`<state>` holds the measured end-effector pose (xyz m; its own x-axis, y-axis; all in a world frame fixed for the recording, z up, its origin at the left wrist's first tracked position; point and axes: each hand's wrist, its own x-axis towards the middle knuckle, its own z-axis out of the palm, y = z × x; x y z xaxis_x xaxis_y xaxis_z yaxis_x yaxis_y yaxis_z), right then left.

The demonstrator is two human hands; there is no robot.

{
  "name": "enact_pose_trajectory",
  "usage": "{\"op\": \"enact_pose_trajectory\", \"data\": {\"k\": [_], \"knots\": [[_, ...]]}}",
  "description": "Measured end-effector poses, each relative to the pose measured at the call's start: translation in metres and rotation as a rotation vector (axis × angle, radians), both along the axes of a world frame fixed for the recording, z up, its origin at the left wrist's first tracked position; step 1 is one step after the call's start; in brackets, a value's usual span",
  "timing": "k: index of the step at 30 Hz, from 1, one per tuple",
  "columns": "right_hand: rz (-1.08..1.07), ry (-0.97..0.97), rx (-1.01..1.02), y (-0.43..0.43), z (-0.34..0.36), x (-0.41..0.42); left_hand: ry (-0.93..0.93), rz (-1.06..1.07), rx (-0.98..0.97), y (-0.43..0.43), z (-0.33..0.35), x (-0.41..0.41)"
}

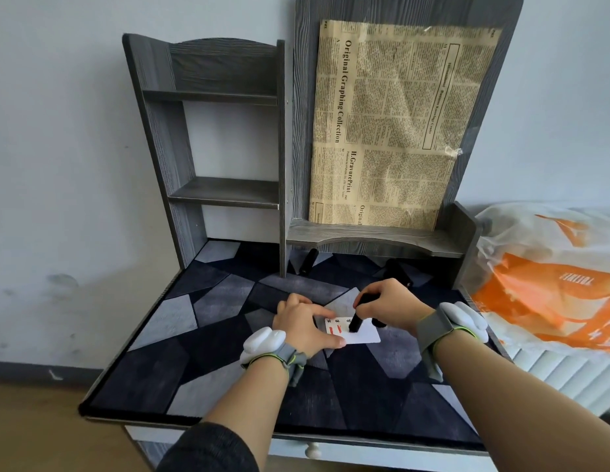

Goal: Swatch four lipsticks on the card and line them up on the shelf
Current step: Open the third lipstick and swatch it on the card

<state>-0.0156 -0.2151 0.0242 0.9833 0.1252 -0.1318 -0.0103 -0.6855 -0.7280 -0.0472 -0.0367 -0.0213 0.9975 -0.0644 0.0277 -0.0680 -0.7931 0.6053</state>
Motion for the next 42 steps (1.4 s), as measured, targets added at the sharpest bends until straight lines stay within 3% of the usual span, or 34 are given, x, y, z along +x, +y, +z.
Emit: {"op": "enact_pose_trajectory", "data": {"k": [30,42], "knots": [[-0.029,0.009,0.014,-0.0034,-0.0063,0.0049,0.007,0.002,-0.014,0.0,-0.0007,-0.0003],[-0.168,-0.054,0.25,-0.0072,0.0029,0.0078,-0.012,0.004,-0.004,0.0005,-0.002,0.001]]}}
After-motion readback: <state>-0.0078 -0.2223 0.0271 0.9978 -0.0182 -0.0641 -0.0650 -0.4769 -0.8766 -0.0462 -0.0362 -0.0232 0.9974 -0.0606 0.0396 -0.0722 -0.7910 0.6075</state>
